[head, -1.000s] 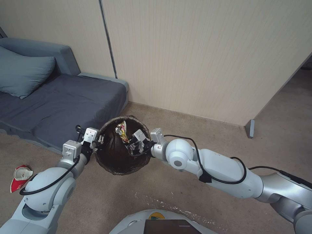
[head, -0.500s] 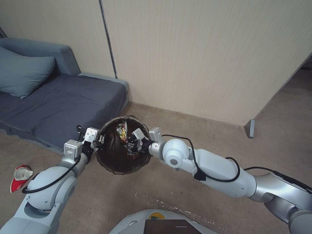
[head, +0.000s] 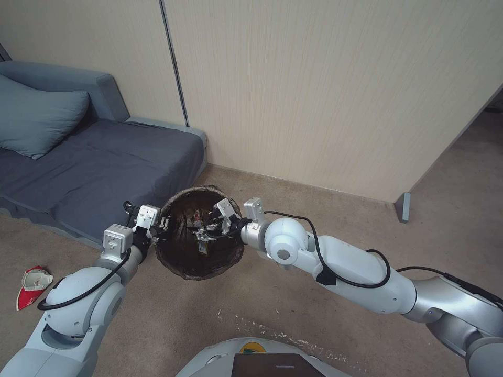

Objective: Pick up the trash bin, then pick up the garbage from the floor and place it into the trash bin.

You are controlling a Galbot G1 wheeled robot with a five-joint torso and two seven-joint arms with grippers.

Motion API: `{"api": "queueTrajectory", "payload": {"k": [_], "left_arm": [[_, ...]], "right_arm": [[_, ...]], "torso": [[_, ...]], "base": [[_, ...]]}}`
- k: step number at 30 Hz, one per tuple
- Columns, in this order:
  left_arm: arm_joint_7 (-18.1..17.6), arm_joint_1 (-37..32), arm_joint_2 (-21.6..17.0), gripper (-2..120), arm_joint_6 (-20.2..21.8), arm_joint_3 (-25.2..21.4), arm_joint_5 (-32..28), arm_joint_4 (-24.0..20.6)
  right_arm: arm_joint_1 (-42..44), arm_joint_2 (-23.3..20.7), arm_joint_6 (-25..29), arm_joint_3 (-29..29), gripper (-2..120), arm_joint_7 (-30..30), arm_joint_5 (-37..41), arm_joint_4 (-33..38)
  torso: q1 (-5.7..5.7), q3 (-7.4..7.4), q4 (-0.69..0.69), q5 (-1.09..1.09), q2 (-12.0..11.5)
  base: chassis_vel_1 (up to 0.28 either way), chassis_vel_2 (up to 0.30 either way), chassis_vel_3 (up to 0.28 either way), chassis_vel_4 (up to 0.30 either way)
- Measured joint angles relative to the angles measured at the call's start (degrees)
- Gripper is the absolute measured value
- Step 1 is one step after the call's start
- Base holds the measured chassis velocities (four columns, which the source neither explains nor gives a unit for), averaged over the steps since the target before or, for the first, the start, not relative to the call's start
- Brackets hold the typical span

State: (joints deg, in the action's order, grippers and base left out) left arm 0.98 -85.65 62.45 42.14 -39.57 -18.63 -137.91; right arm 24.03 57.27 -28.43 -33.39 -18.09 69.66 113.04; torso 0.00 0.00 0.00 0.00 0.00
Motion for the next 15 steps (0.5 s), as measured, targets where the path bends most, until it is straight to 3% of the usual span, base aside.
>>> {"api": "queueTrajectory", "payload": {"k": [11,13,15], "left_arm": [[0.0,0.0,0.0,0,0.0,-0.2,-0.1,0.0],[-0.1,0.1,0.1,0,0.0,-0.3,-0.3,0.0],[-0.3,0.3,0.2,0,0.0,-0.5,-0.1,0.3]], "right_arm": [[-0.3,-1.0,2.3,1.9,100,0.2,0.2,3.1],[0.0,-1.7,3.4,3.7,100,0.3,0.2,4.4],[2.2,-4.5,5.0,11.7,100,0.0,0.7,8.6]], "torso": [[0.0,0.0,0.01,0.0,0.0],[0.0,0.0,0.02,0.01,0.0],[0.0,0.0,0.0,0.01,0.0]], "base": [[0.0,0.0,0.0,0.0],[0.0,0.0,0.0,0.0],[0.0,0.0,0.0,0.0]]}}
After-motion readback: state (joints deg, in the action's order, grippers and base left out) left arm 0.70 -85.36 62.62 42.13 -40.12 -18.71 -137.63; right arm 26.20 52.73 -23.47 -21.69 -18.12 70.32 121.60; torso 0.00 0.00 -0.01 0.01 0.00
